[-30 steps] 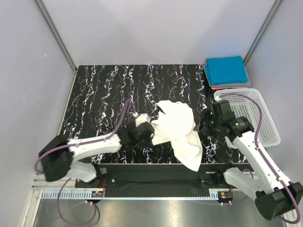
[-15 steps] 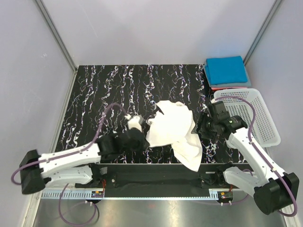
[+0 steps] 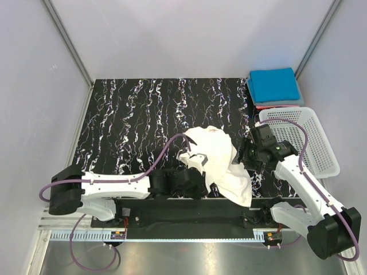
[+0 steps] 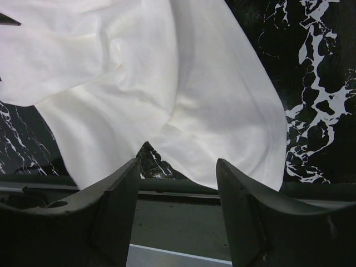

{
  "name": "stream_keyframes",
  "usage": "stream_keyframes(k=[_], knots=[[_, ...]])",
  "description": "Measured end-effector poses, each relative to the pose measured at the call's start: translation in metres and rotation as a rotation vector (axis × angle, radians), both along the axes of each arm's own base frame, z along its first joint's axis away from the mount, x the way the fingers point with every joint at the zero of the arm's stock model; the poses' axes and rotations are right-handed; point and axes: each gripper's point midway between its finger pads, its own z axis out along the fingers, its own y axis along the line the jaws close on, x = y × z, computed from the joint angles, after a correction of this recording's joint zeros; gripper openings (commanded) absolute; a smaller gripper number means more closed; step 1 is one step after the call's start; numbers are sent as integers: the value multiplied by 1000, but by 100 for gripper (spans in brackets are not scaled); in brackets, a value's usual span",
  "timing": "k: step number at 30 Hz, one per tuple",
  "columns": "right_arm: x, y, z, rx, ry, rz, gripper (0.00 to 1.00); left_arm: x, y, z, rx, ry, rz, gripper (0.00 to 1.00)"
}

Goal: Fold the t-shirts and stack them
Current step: Flatten the tshirt out

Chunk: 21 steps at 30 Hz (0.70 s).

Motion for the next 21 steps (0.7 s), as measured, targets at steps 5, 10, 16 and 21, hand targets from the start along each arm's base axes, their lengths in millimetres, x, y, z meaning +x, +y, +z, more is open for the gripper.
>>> stream_keyframes(k=[5, 10, 16, 21], knots=[[0, 0, 0, 0, 1, 0, 64, 12, 3, 6, -18, 0, 2, 50], [0, 0, 0, 1, 1, 1, 64, 75, 57, 14, -67, -31, 185, 42], [0, 1, 0, 5, -3, 1, 64, 99, 108, -29, 52, -12, 267, 34], [3, 2, 2, 9, -14, 2, 64, 90, 105, -60, 93, 25, 181, 33]])
